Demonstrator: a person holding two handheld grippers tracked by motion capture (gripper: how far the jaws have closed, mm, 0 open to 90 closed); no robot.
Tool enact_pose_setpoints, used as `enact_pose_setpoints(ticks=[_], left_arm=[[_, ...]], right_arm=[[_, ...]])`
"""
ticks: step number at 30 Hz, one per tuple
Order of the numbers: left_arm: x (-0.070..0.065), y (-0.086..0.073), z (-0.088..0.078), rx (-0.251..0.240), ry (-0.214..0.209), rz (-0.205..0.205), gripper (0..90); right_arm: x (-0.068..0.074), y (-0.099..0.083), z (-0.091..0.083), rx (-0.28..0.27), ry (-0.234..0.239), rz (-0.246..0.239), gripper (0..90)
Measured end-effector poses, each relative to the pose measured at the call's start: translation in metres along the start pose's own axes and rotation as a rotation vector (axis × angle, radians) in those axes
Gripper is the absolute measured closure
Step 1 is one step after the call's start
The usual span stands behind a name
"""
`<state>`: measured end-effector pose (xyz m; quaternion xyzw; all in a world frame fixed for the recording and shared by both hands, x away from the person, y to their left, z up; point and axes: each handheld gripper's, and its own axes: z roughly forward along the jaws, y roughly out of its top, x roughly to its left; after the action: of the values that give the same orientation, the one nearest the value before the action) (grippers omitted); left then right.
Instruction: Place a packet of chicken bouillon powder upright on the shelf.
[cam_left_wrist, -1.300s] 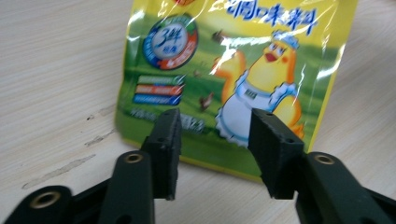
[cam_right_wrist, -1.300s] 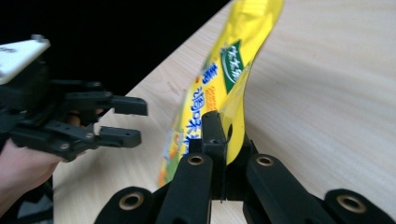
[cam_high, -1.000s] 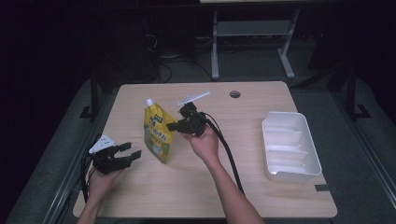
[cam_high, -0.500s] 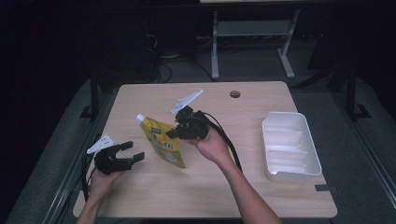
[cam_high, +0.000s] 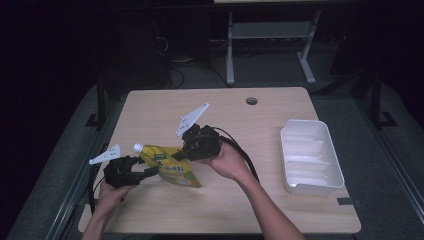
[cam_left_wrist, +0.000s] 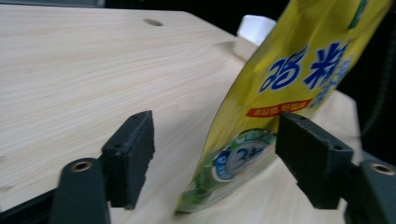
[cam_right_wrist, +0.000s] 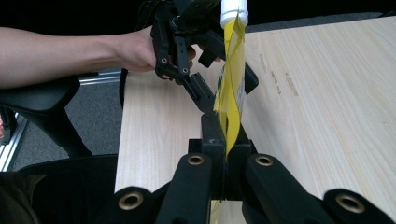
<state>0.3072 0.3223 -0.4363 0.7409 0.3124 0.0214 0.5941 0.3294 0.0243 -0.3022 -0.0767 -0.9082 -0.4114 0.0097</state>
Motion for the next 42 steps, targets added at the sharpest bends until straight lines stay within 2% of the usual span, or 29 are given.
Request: enact_pose_setpoints(ticks=[3,4,5,6,7,8,9,12,13,14,15,17,19,20,21,23,24,29,32,33,34,35,37,39,41,42], left_arm=[[-0.001,0.0,0.0,-0.012,-0.056,0.009,40.5],[-0.001,0.0,0.0,-0.012,-0.056,0.009,46.8],[-0.004,0.0,-0.001,-0.009,-0.048,0.037,50.2],[-0.004,0.0,-0.001,-0.009,-0.048,0.037,55.4],[-0.005,0.001,-0.003,0.004,-0.044,0.058,63.3],[-0.005,0.001,-0.003,0.004,-0.044,0.058,68.4],[-0.005,0.0,-0.004,-0.002,-0.054,0.056,74.3],[-0.007,0.002,-0.004,0.009,-0.054,0.074,78.9],[-0.01,0.003,-0.002,0.029,-0.062,0.092,83.6],[-0.01,0.003,-0.002,0.029,-0.062,0.092,85.5],[-0.012,0.003,0.001,0.05,-0.067,0.104,87.1],[-0.013,0.004,0.002,0.055,-0.07,0.108,88.0],[-0.015,0.005,0.003,0.055,-0.063,0.121,88.3],[-0.015,0.005,0.003,0.055,-0.063,0.121,88.4],[-0.016,0.005,0.004,0.061,-0.068,0.125,88.5],[-0.017,0.005,0.004,0.064,-0.069,0.128,88.5],[-0.017,0.005,0.004,0.065,-0.069,0.132,88.6],[-0.019,0.006,0.005,0.068,-0.072,0.142,88.6],[-0.019,0.006,0.005,0.067,-0.07,0.143,88.5],[-0.019,0.006,0.005,0.068,-0.066,0.146,88.4],[-0.019,0.006,0.004,0.068,-0.063,0.146,88.4],[-0.019,0.005,0.004,0.069,-0.056,0.143,87.6],[-0.019,0.006,0.004,0.062,-0.044,0.141,84.4],[-0.019,0.006,0.004,0.058,-0.012,0.148,77.5],[-0.019,0.005,0.004,0.061,0.003,0.149,70.4],[-0.018,0.005,0.004,0.063,0.005,0.143,70.4]], right_arm=[[-0.002,-0.002,0.0,-0.009,0.006,0.009,89.7],[-0.002,-0.002,0.0,-0.009,0.006,0.009,89.7],[-0.005,-0.004,0.0,-0.016,0.002,0.018,89.7],[-0.005,-0.004,0.0,-0.016,0.002,0.018,89.7],[-0.009,-0.006,-0.001,-0.025,-0.011,0.032,89.6],[-0.009,-0.006,-0.001,-0.025,-0.011,0.032,89.6],[-0.012,-0.01,-0.003,-0.032,-0.031,0.052,89.5],[-0.016,-0.016,-0.004,-0.045,-0.042,0.077,89.3],[-0.02,-0.021,-0.005,-0.049,-0.051,0.098,89.1],[-0.02,-0.021,-0.005,-0.049,-0.051,0.098,89.1],[-0.024,-0.028,-0.004,-0.048,-0.052,0.12,88.5],[-0.027,-0.035,-0.003,-0.062,-0.052,0.139,87.5],[-0.031,-0.043,-0.003,-0.083,-0.042,0.174,82.7],[-0.031,-0.043,-0.003,-0.083,-0.042,0.174,82.7],[-0.035,-0.051,-0.001,-0.121,-0.007,0.215,80.9],[-0.036,-0.053,-0.001,-0.129,-0.006,0.224,78.4],[-0.038,-0.056,0.002,-0.135,0.001,0.245,75.3],[-0.04,-0.058,0.015,-0.116,0.03,0.254,73.5],[-0.039,-0.057,0.02,-0.108,0.037,0.25,76.3],[-0.038,-0.056,0.023,-0.101,0.042,0.242,84.3],[-0.038,-0.056,0.023,-0.101,0.042,0.242,84.3],[-0.039,-0.056,0.023,-0.104,0.058,0.245,88.3],[-0.038,-0.056,0.022,-0.096,0.067,0.231,89.3],[-0.038,-0.056,0.02,-0.104,0.093,0.234,89.5],[-0.037,-0.056,0.018,-0.103,0.092,0.229,89.5],[-0.037,-0.055,0.015,-0.105,0.087,0.222,89.6]])
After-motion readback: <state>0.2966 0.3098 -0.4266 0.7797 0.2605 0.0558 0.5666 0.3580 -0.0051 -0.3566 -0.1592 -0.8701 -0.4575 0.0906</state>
